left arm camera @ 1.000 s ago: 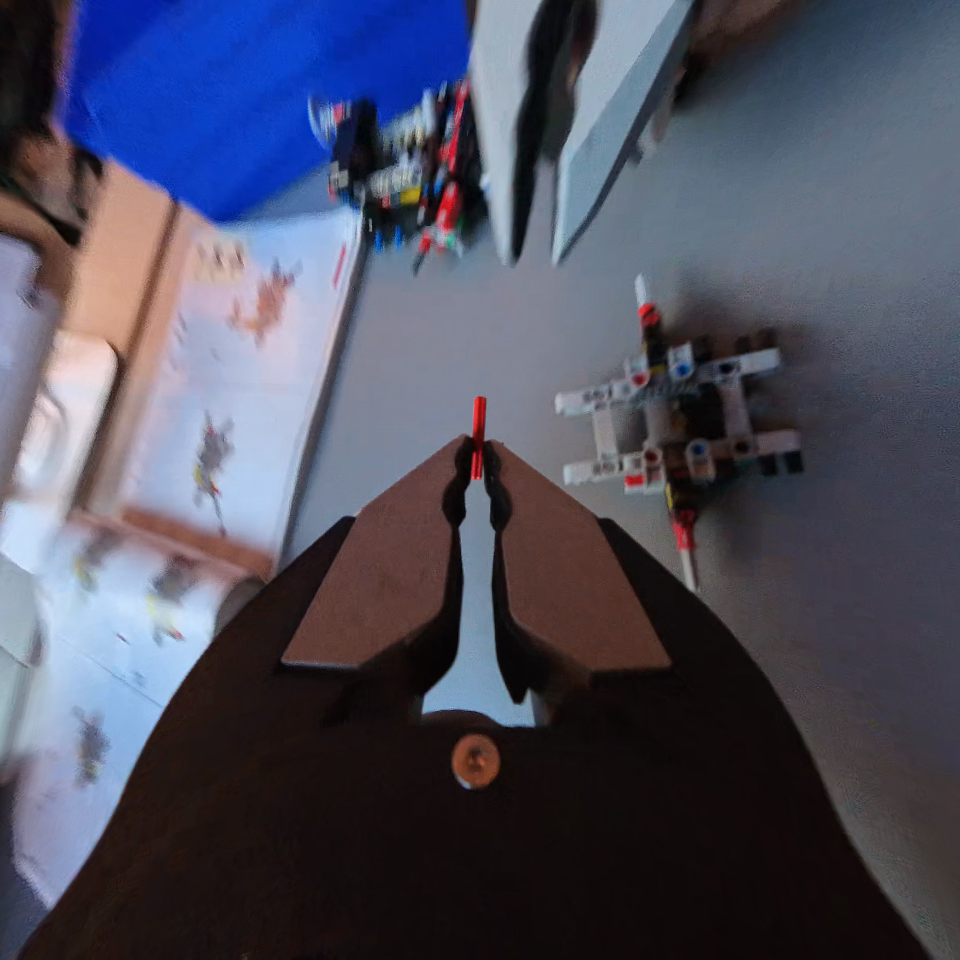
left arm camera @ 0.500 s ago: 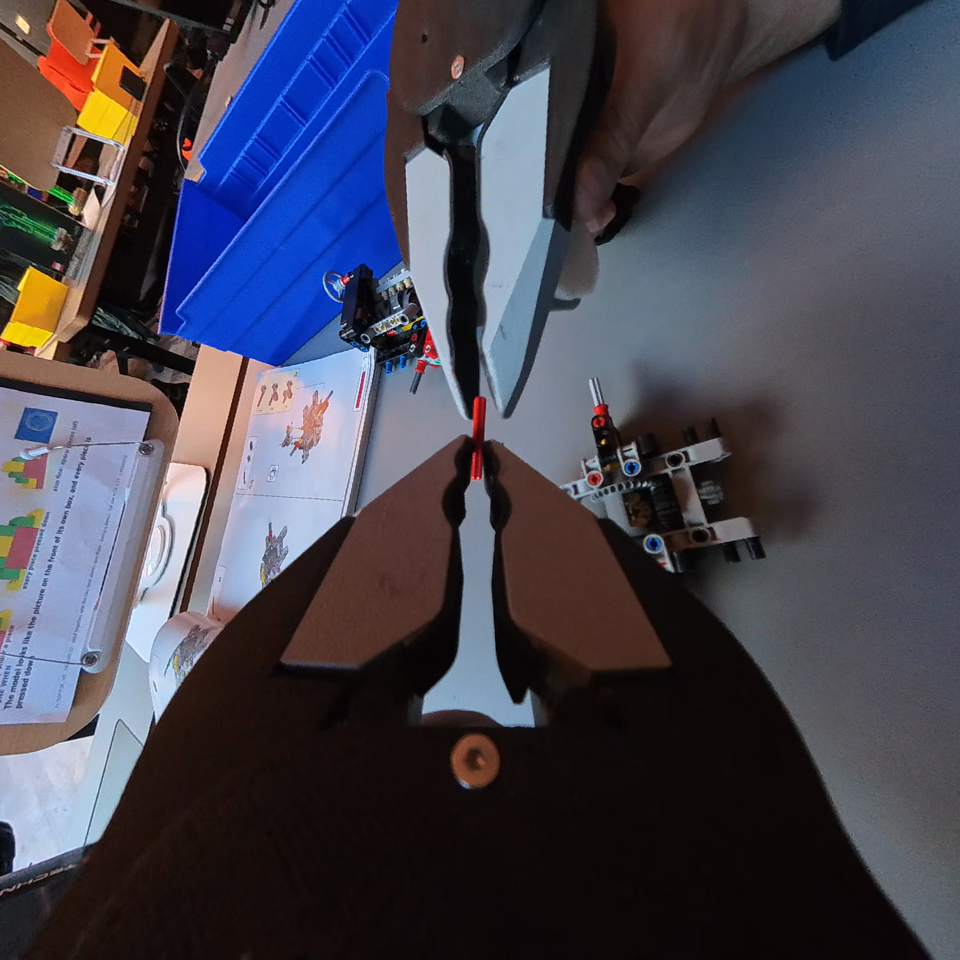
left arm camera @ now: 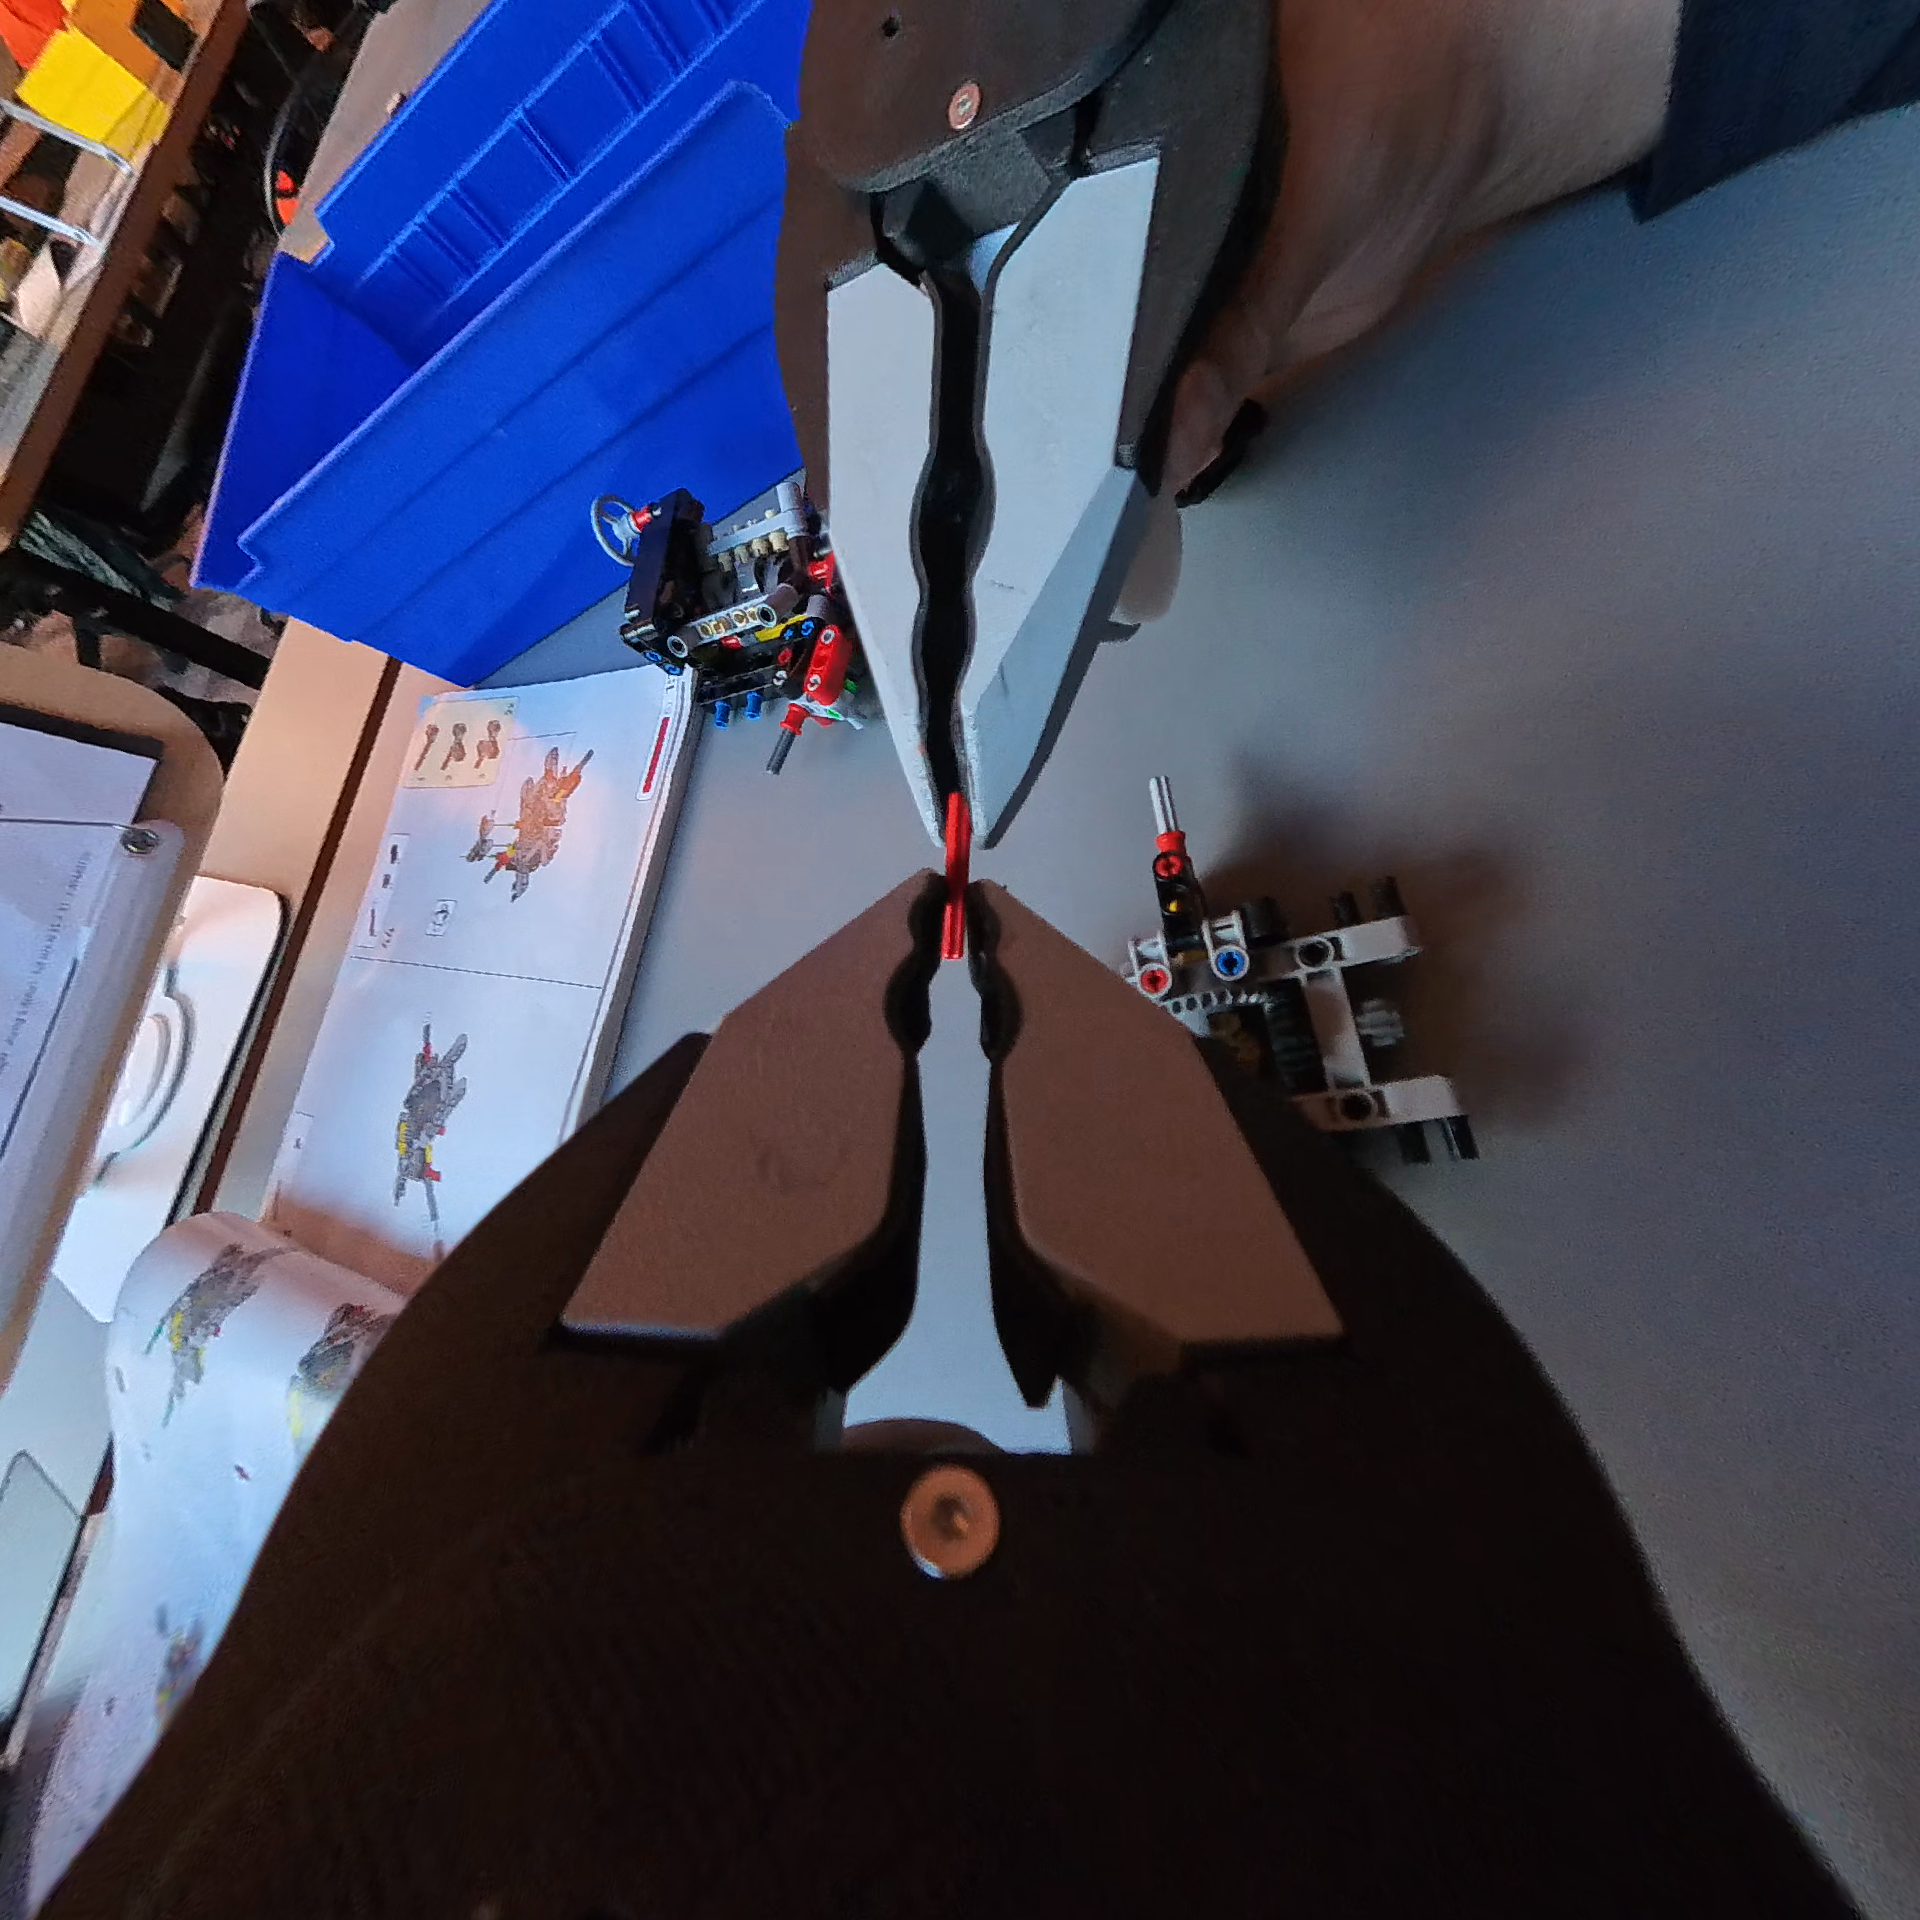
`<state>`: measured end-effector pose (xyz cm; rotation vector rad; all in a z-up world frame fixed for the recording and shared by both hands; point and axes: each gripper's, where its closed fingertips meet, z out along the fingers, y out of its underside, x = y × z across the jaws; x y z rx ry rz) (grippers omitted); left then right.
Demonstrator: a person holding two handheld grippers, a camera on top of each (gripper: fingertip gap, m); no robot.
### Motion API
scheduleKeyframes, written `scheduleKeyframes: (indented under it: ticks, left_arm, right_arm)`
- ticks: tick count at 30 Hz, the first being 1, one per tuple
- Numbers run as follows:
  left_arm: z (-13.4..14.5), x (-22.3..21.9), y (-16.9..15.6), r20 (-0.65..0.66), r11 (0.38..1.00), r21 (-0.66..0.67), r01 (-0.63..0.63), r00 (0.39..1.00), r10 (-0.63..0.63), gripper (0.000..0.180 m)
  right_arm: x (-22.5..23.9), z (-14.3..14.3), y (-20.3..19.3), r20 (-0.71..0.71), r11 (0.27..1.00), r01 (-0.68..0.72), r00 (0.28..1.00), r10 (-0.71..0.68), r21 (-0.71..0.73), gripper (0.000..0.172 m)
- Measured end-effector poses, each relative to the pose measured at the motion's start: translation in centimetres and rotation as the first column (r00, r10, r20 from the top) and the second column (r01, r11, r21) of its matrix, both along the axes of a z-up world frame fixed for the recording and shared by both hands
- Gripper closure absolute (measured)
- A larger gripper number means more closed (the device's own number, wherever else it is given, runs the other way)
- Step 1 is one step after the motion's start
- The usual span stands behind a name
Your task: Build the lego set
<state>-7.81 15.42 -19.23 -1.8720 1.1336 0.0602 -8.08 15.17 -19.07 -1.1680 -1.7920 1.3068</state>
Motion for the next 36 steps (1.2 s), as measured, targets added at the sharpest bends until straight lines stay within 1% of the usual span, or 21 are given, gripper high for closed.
scheduleKeyframes:
  ticks: [5,10,17,21,23,25,27,30,32,33,36]
  left_arm:
    - [-0.5,-0.1,0.0,0.018,0.999,-0.043,-0.01,1.0,0.01,0.179]
    - [-0.9,-0.4,0.0,0.026,0.997,-0.077,-0.025,0.999,0.027,0.179]
    - [-1.1,-0.2,-0.1,0.015,0.996,-0.082,-0.025,1.0,0.026,0.179]
    - [-1.0,0.0,-0.2,0.039,0.994,-0.104,-0.017,0.999,0.021,0.179]
    - [-1.1,-0.4,-0.6,0.059,0.986,-0.164,-0.04,0.997,0.05,0.175]
    - [-1.1,-1.0,-1.3,0.072,0.972,-0.223,-0.074,0.993,0.092,0.165]
    - [-1.3,-1.5,-3.0,0.08,0.947,-0.306,-0.098,0.988,0.128,0.158]
    - [-1.9,-1.5,-6.1,0.11,0.903,-0.409,-0.13,0.976,0.19,0.144]
    - [-2.3,-0.6,-7.6,0.159,0.89,-0.437,-0.132,0.962,0.221,0.142]
    - [-2.9,-0.5,-7.9,0.158,0.887,-0.434,-0.159,0.955,0.249,0.139]
    - [-5.0,-0.5,-8.0,0.085,0.887,-0.397,-0.237,0.952,0.293,0.125]
  right_arm:
    - [-0.1,-0.4,0.1,0.019,1.0,0.002,1.0,-0.002,-0.011,0.17]
    - [-0.2,-0.7,0.1,0.02,1.0,0.007,1.0,-0.007,0.022,0.166]
    - [-0.2,-0.8,0.1,0.024,0.999,0.011,1.0,-0.011,0.034,0.17]
    - [0.0,-0.7,0.0,0.034,0.999,0.001,0.999,-0.002,0.035,0.17]
    - [0.0,-1.1,0.7,0.051,0.998,0.034,0.998,-0.036,0.049,0.17]
    - [0.1,-1.4,1.4,0.064,0.996,0.06,0.996,-0.064,0.058,0.17]
    - [0.4,-1.8,1.9,0.092,0.996,0.069,0.993,-0.075,0.058,0.17]
    - [1.2,-3.1,2.4,0.155,0.991,0.068,0.984,-0.085,0.112,0.17]
    - [1.7,-3.6,2.3,0.186,0.991,0.051,0.98,-0.074,0.123,0.171]
    - [1.9,-3.7,1.9,0.201,0.993,0.036,0.978,-0.059,0.116,0.171]
    - [2.8,-4.6,0.9,0.264,0.993,0.003,0.964,-0.034,0.117,0.17]
